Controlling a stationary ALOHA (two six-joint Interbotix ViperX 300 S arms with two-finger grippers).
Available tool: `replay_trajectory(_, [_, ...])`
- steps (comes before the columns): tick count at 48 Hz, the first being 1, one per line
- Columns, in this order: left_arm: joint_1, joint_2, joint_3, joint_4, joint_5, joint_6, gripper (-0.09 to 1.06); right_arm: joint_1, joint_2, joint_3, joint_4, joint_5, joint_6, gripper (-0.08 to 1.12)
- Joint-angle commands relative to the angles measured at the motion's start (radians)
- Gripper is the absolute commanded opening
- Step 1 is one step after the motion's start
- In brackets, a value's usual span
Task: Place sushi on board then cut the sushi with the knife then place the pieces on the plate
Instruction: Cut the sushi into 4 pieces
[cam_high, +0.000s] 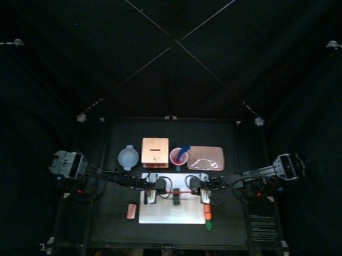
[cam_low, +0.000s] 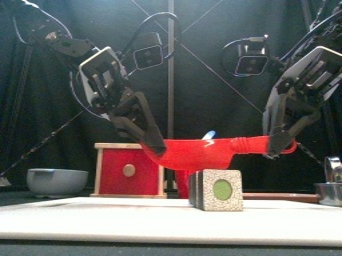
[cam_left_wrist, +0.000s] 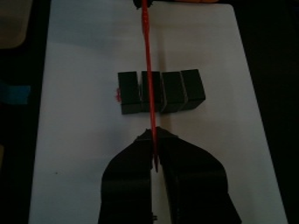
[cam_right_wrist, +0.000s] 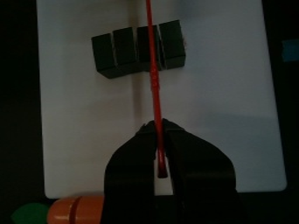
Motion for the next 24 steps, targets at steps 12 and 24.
replay_trajectory(12, [0.012, -0.012, -0.035, 0.035, -0.006, 0.002, 0.41, -0.035, -0.032, -0.015, -0.025, -0.002, -0.002, 0.28])
replay_trajectory(24, [0.015, -0.009, -0.035, 0.034, -0.006, 0.0, 0.41, -0.038, -0.031, -0.009, -0.021, -0.002, 0.0, 0.28])
